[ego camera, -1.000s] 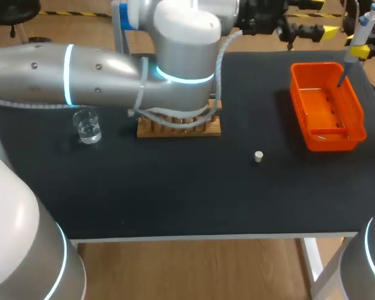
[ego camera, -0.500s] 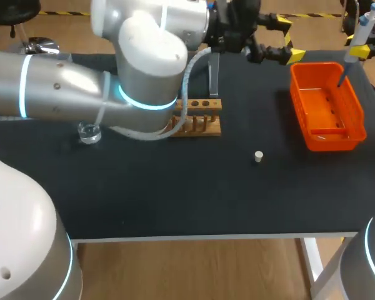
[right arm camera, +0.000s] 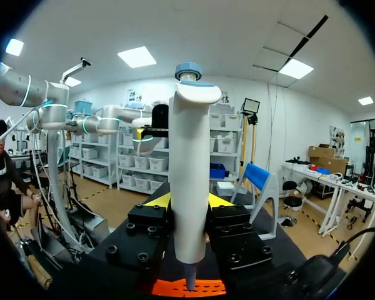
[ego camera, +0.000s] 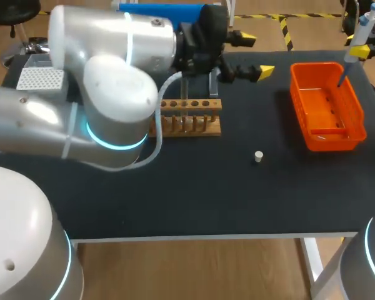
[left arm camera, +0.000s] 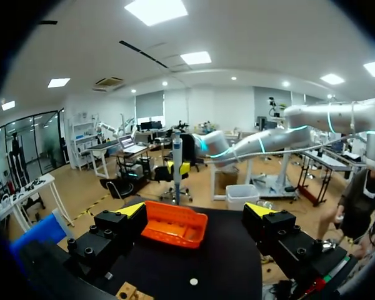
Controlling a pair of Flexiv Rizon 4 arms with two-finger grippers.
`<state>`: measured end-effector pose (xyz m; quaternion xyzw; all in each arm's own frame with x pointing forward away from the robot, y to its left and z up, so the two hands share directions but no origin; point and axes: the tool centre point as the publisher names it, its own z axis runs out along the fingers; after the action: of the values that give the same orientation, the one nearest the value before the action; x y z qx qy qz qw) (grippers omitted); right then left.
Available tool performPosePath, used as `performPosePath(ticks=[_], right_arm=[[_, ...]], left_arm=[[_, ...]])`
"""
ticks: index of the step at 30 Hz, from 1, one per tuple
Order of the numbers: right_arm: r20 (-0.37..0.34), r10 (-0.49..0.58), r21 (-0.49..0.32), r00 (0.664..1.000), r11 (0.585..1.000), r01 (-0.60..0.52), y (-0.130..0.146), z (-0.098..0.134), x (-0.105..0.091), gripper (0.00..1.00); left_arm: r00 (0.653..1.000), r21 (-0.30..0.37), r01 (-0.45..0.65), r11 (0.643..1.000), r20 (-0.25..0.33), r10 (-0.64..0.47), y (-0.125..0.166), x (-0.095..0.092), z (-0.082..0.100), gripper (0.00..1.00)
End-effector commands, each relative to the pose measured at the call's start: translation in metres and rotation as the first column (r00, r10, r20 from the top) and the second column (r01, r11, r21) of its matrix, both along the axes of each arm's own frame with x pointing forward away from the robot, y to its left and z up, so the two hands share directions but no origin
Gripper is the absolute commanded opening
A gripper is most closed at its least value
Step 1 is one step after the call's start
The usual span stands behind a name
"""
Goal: Invert the test tube, pick up the pipette, mount the tip to pipette, aspirate from beaker and dispense into the tube, eject the tip, return the pipette, and cap with the stopper.
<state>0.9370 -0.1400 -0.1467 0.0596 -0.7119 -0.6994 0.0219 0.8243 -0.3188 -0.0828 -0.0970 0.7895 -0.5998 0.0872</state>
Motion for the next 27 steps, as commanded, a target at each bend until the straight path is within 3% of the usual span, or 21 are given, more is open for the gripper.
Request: performPosePath(ticks=[1, 18, 27], right_arm=[[0.000, 0.001, -0.003, 1.000, 1.000, -0.001, 0.000, 0.001, 0.001, 0.00], [0.000, 0.001, -0.003, 1.000, 1.000, -0.001, 0.000, 0.001, 0.001, 0.00], [0.000, 0.001, -0.003, 1.000, 1.000, -0.001, 0.000, 0.001, 0.001, 0.00]], left_arm=[[0.999, -0.142, -0.011, 0.990, 0.037, 0.016, 0.019, -0.011, -0.010, 1.00], [0.995, -0.288, -0.005, 0.958, 0.095, 0.034, 0.049, -0.012, -0.032, 1.00], [0.994, -0.287, 0.036, 0.957, 0.111, -0.005, 0.058, -0.011, -0.035, 1.00]])
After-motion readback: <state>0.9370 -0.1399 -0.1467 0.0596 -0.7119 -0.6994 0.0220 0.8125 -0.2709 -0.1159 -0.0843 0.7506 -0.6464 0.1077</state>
